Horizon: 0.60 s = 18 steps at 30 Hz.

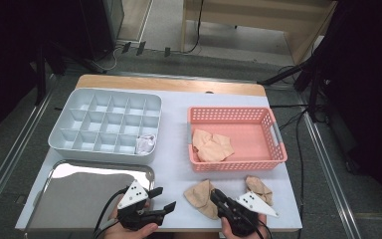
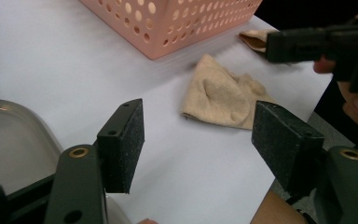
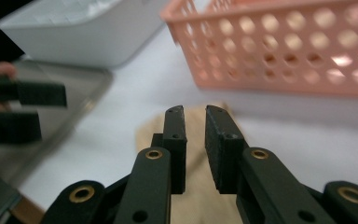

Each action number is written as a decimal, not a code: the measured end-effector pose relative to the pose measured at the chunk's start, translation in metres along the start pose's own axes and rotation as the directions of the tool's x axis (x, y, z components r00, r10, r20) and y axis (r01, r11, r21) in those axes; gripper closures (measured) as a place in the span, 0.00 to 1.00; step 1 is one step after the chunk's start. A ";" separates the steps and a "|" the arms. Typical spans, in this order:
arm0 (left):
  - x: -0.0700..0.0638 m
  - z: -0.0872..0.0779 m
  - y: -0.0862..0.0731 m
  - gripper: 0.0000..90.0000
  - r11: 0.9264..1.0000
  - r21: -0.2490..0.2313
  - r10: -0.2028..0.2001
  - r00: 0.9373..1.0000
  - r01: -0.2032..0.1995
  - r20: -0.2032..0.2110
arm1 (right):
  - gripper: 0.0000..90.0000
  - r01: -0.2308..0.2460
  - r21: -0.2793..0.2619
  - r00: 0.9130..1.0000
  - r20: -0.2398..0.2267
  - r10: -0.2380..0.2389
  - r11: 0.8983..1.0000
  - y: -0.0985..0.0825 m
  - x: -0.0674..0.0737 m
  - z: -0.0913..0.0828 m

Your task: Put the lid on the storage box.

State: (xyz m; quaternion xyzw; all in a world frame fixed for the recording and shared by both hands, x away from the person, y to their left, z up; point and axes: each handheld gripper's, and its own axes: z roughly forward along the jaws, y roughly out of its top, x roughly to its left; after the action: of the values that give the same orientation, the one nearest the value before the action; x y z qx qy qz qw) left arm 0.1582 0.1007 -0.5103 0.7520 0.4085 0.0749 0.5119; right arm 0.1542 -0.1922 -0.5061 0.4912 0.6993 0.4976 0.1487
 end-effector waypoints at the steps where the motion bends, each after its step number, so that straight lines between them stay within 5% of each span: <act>1: -0.003 0.002 0.000 0.43 1.000 0.002 0.003 1.000 -0.003 0.007 | 0.87 0.006 0.012 1.000 0.022 -0.006 1.000 -0.005 -0.002 -0.005; 5: -0.015 0.012 -0.002 0.56 0.999 0.016 0.031 1.000 -0.031 0.001 | 0.85 -0.015 0.029 0.997 0.078 0.013 0.999 -0.021 -0.007 -0.017; 9: -0.025 0.021 -0.002 0.65 0.998 0.024 0.056 0.998 -0.056 -0.013 | 0.85 -0.032 0.020 0.997 0.073 0.031 0.999 -0.026 -0.006 -0.017; 11: -0.031 0.027 -0.002 0.67 0.997 0.032 0.076 0.997 -0.076 -0.013 | 0.84 0.003 0.027 0.995 0.095 -0.006 1.000 -0.024 -0.001 -0.012; 18: -0.050 0.053 -0.002 0.70 0.992 0.061 0.108 0.994 -0.106 -0.029 | 0.76 -0.075 0.028 0.985 0.155 0.069 0.997 -0.031 -0.007 -0.013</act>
State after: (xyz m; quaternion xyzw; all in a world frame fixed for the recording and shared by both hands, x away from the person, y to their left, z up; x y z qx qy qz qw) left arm 0.1523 0.0290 -0.5211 0.7864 0.3779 0.1018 0.4779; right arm 0.1312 -0.2058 -0.5284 0.5556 0.6758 0.4512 0.1760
